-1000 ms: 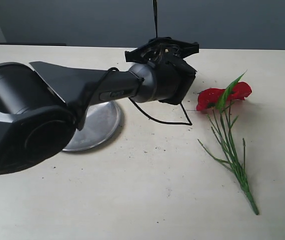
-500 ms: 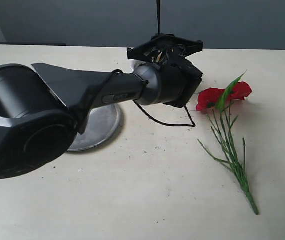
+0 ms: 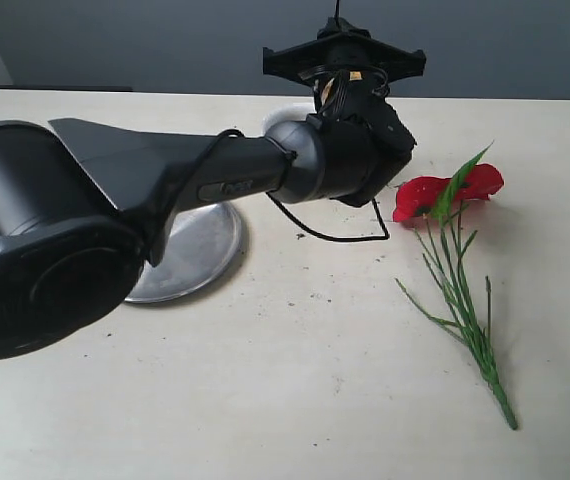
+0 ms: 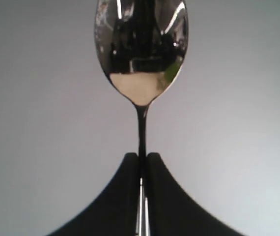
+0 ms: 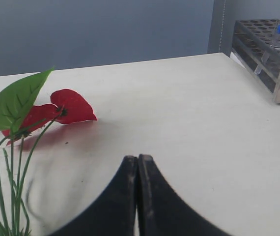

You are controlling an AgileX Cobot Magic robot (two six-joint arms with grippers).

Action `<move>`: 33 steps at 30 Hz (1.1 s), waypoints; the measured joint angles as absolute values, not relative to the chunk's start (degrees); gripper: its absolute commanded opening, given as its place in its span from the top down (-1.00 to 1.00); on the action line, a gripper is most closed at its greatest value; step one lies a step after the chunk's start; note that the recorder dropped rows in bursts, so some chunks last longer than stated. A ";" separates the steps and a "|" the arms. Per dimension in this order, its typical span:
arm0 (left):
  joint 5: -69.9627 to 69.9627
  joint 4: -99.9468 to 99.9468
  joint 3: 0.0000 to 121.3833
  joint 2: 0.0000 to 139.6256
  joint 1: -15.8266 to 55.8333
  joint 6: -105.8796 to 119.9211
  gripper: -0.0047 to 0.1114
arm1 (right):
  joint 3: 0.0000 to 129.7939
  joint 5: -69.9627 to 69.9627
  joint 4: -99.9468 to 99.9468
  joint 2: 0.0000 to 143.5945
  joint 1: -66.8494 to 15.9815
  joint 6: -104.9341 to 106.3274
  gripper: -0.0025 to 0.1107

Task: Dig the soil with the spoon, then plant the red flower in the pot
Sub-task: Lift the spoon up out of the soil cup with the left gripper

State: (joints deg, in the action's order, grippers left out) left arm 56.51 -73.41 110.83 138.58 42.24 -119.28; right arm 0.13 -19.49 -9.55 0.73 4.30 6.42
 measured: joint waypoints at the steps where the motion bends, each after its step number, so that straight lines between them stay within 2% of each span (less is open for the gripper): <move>1: 56.51 -73.41 110.83 138.58 42.24 -119.28 0.91 | 0.13 -19.49 -9.55 0.73 4.30 6.42 0.97; 14: 57.96 -73.41 110.83 138.58 42.24 -118.72 0.91 | 0.13 -19.49 -9.55 0.73 4.30 6.42 0.97; 33: 53.18 -69.37 110.83 138.58 42.24 -97.86 0.91 | 0.13 -19.49 -9.55 0.73 4.30 6.42 0.97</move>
State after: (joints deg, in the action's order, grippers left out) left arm 53.18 -69.37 110.83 138.58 42.24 -97.86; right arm 0.13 -19.49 -9.55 0.73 4.30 6.42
